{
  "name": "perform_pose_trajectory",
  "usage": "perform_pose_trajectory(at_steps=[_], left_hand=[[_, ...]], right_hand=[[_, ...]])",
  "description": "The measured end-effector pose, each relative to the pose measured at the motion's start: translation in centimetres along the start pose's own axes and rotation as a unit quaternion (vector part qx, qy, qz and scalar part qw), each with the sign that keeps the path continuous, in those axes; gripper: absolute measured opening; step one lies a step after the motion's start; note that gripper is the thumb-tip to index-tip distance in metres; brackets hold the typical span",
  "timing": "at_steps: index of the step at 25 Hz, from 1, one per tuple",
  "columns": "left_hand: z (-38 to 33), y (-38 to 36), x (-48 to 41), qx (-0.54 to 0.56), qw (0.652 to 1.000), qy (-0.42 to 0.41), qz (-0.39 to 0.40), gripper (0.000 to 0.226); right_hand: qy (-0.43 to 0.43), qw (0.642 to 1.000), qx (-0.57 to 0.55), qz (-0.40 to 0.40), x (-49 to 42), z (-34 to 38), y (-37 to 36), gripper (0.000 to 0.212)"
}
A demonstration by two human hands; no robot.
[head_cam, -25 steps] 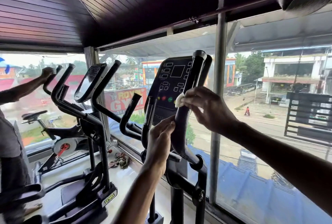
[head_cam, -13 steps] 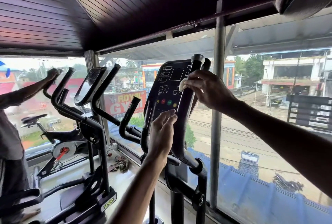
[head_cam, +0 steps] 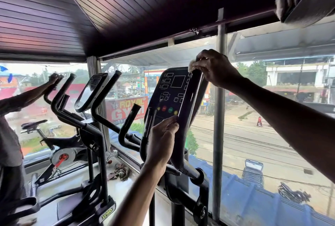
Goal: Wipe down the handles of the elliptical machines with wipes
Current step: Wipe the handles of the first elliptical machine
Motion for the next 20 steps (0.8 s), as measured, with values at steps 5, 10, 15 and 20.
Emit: perform_pose_trajectory(at_steps=[5,10,15,20], left_hand=[[-0.1,0.0,0.2,-0.008,1.000,-0.005,-0.005,0.030],[0.4,0.2,0.4,0.009,1.000,0.006,-0.006,0.030],[1.0,0.8,1.6,0.038,0.999,0.030,-0.006,0.033],[2.5,2.0,2.6,0.069,0.996,0.060,0.000,0.030]], right_hand=[[-0.034,0.995,-0.068,-0.069,2.2,-0.4,0.3,0.018],[-0.024,0.996,-0.085,-0.008,1.9,1.0,-0.7,0.015],[-0.040,0.993,-0.102,0.034,2.7,1.9,-1.1,0.015],[-0.058,0.988,-0.139,0.025,6.7,4.5,-0.2,0.016]])
Point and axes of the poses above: each hand's wrist, its own x-axis away from the middle knuckle, its own y-axis out of the back of the hand, z = x × y, the point moved 6 cm from there along -x, towards the middle knuckle, and after that the axes turned 15 degrees about -y, right-handed, at the moved point
